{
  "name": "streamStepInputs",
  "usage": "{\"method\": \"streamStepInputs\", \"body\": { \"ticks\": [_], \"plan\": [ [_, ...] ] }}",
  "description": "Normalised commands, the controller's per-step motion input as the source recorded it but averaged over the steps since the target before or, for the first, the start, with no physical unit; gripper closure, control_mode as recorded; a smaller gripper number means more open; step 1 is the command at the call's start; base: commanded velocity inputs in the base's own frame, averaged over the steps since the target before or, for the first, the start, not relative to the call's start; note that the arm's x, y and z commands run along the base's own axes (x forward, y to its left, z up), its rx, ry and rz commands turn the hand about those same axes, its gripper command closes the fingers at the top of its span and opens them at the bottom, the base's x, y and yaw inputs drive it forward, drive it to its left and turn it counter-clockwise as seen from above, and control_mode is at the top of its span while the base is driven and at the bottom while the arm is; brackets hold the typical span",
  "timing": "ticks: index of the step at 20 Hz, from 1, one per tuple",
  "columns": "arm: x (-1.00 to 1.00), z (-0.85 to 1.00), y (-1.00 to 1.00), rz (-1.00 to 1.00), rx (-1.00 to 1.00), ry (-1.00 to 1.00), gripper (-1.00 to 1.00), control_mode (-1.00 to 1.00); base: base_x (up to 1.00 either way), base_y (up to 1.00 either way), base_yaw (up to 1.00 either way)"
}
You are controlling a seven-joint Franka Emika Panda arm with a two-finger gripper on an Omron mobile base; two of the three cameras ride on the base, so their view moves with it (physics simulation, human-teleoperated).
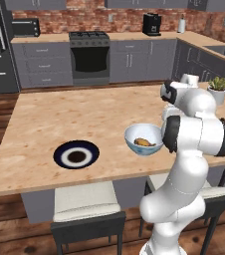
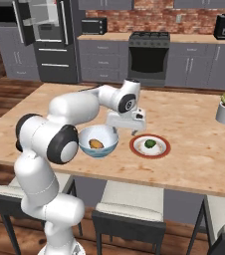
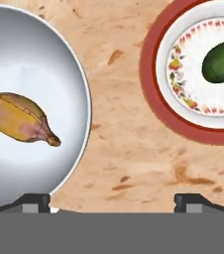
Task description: Pick the chicken drumstick and avocado from their plates and place them in the bowl. Then put the bowl in the fridge.
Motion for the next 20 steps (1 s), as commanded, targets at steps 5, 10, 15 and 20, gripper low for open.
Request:
{"method": "streamStepInputs", "body": {
  "ticks": [5,10,15,20],
  "plan": [
    [0.17,-0.09,-0.25,-0.59,-0.18,0.02,-1.00,-1.00,0.00,0.00,0.00],
    [0.30,-0.14,-0.21,-0.49,-0.11,0.00,-1.00,-1.00,0.00,0.00,0.00],
    [0.35,-0.12,-0.15,-0.44,-0.14,0.00,-1.00,-1.00,0.00,0.00,0.00],
    [0.26,-0.02,-0.34,-0.26,-0.01,0.21,-1.00,-1.00,0.00,0.00,0.00]
  ]
}}
